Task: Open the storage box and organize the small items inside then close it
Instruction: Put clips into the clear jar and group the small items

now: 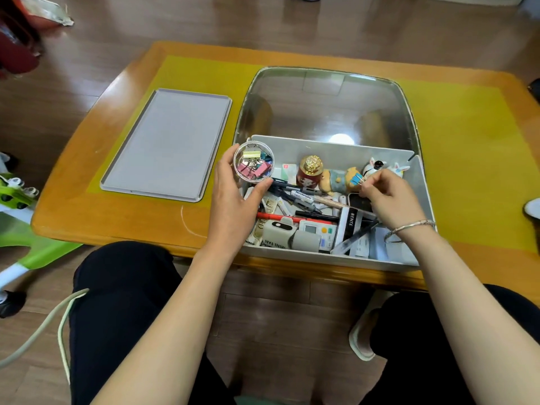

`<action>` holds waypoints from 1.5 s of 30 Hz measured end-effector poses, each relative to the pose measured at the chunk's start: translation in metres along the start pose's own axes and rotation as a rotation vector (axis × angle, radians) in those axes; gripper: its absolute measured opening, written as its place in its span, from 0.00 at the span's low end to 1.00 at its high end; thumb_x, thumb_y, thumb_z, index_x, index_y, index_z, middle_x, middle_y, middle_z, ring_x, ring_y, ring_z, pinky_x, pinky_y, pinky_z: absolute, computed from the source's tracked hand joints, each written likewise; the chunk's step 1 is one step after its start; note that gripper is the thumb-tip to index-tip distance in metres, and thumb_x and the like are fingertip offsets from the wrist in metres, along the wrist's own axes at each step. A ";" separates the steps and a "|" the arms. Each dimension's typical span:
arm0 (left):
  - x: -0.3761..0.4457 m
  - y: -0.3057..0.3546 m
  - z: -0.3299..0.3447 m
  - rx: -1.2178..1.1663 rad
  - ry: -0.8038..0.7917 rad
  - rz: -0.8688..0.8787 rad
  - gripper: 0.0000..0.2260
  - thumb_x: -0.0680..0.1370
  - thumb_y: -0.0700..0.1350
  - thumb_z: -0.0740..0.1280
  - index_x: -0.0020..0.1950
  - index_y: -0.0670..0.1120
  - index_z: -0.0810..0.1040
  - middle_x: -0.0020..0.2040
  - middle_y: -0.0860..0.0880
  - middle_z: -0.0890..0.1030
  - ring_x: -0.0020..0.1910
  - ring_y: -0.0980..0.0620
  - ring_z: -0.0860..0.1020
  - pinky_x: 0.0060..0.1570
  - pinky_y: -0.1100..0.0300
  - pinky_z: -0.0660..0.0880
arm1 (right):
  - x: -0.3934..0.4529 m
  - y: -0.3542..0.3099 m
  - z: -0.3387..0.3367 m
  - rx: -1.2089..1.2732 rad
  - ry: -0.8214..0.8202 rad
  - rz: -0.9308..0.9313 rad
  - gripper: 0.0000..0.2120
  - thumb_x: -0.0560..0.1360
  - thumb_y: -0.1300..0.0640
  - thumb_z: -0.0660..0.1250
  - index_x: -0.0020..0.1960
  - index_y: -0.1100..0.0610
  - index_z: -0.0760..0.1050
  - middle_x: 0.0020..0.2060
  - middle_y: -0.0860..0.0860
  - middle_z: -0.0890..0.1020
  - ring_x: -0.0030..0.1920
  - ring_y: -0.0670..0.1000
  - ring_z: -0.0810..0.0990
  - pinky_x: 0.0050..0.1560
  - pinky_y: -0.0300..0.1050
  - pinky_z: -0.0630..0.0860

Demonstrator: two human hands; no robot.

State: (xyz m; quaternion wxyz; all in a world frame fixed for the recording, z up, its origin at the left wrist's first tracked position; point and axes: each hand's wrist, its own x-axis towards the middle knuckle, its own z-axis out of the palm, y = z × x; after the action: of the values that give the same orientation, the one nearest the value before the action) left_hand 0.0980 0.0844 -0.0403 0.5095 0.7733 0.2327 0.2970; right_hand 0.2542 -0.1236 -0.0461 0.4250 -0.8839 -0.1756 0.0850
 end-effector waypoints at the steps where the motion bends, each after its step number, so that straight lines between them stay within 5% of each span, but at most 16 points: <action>1: 0.000 0.002 0.003 -0.007 -0.020 0.007 0.30 0.74 0.42 0.72 0.72 0.45 0.62 0.66 0.50 0.70 0.61 0.66 0.71 0.51 0.73 0.73 | -0.001 0.001 -0.001 0.006 -0.016 0.012 0.11 0.76 0.61 0.62 0.38 0.49 0.68 0.41 0.53 0.80 0.47 0.54 0.79 0.50 0.48 0.75; 4: -0.001 0.006 0.014 -0.014 -0.092 -0.008 0.29 0.75 0.43 0.71 0.73 0.46 0.61 0.68 0.49 0.69 0.63 0.61 0.71 0.51 0.72 0.75 | -0.005 0.002 0.003 -0.070 -0.148 0.014 0.10 0.78 0.60 0.60 0.40 0.50 0.67 0.46 0.57 0.82 0.52 0.57 0.80 0.57 0.57 0.74; 7: -0.003 0.006 0.021 -0.001 -0.135 -0.030 0.29 0.76 0.44 0.70 0.73 0.47 0.60 0.69 0.48 0.68 0.66 0.52 0.72 0.55 0.60 0.78 | -0.009 -0.004 0.012 -0.108 -0.283 0.021 0.10 0.80 0.59 0.57 0.40 0.51 0.65 0.47 0.56 0.82 0.53 0.57 0.79 0.58 0.57 0.72; 10: -0.003 0.004 0.023 0.002 -0.142 -0.042 0.29 0.76 0.44 0.70 0.73 0.47 0.60 0.68 0.47 0.69 0.65 0.51 0.73 0.55 0.59 0.78 | -0.013 -0.012 0.016 0.127 -0.331 -0.001 0.10 0.80 0.62 0.56 0.41 0.53 0.65 0.41 0.55 0.83 0.49 0.55 0.82 0.59 0.52 0.73; 17: -0.003 0.001 0.023 0.014 -0.170 -0.044 0.28 0.76 0.46 0.70 0.73 0.49 0.61 0.67 0.52 0.70 0.63 0.56 0.72 0.49 0.77 0.72 | -0.013 -0.024 0.008 0.212 -0.113 -0.059 0.10 0.76 0.64 0.65 0.38 0.53 0.72 0.36 0.52 0.78 0.35 0.40 0.78 0.41 0.34 0.74; 23: -0.002 -0.002 0.024 0.126 -0.271 0.011 0.30 0.72 0.45 0.74 0.72 0.50 0.66 0.66 0.51 0.71 0.63 0.56 0.72 0.55 0.62 0.77 | -0.020 -0.042 0.004 0.335 -0.033 -0.123 0.09 0.73 0.67 0.69 0.38 0.54 0.76 0.33 0.51 0.81 0.35 0.48 0.81 0.38 0.34 0.77; 26: -0.001 -0.003 0.023 0.164 -0.272 0.041 0.32 0.70 0.44 0.76 0.71 0.50 0.67 0.65 0.51 0.72 0.63 0.56 0.72 0.57 0.64 0.76 | -0.026 -0.057 0.010 0.249 -0.029 -0.237 0.10 0.72 0.64 0.70 0.38 0.51 0.77 0.36 0.49 0.82 0.38 0.48 0.80 0.40 0.42 0.79; 30: -0.003 -0.002 0.023 0.191 -0.272 0.091 0.31 0.69 0.45 0.77 0.70 0.50 0.69 0.62 0.53 0.72 0.58 0.60 0.71 0.51 0.79 0.70 | -0.031 -0.072 0.022 0.063 0.010 -0.447 0.04 0.72 0.60 0.71 0.41 0.52 0.81 0.43 0.49 0.84 0.46 0.49 0.82 0.47 0.51 0.79; 37: -0.004 -0.003 0.022 0.195 -0.305 0.105 0.32 0.70 0.48 0.76 0.71 0.52 0.68 0.63 0.54 0.73 0.58 0.61 0.70 0.49 0.82 0.67 | -0.029 -0.077 0.037 -0.335 0.115 -0.636 0.02 0.70 0.58 0.73 0.40 0.56 0.83 0.41 0.51 0.82 0.43 0.55 0.78 0.43 0.50 0.72; 42: -0.005 -0.003 0.023 0.204 -0.351 0.136 0.32 0.69 0.49 0.76 0.71 0.52 0.69 0.65 0.53 0.74 0.61 0.58 0.72 0.59 0.71 0.68 | -0.033 -0.078 0.043 -0.382 0.059 -0.662 0.01 0.70 0.59 0.71 0.42 0.56 0.82 0.41 0.50 0.84 0.46 0.56 0.79 0.44 0.49 0.68; 45: -0.004 -0.004 0.023 0.197 -0.348 0.123 0.31 0.69 0.47 0.76 0.71 0.50 0.70 0.65 0.53 0.74 0.61 0.58 0.72 0.59 0.73 0.66 | -0.033 -0.075 0.043 -0.362 -0.018 -0.650 0.06 0.74 0.59 0.68 0.48 0.55 0.82 0.43 0.50 0.84 0.51 0.55 0.78 0.48 0.50 0.65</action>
State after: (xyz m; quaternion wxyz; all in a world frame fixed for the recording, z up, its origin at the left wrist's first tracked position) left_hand 0.1103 0.0685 -0.0521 0.4448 0.8718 0.1216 0.1652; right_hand 0.1935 -0.0620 -0.0141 0.2649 -0.8420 -0.4631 -0.0792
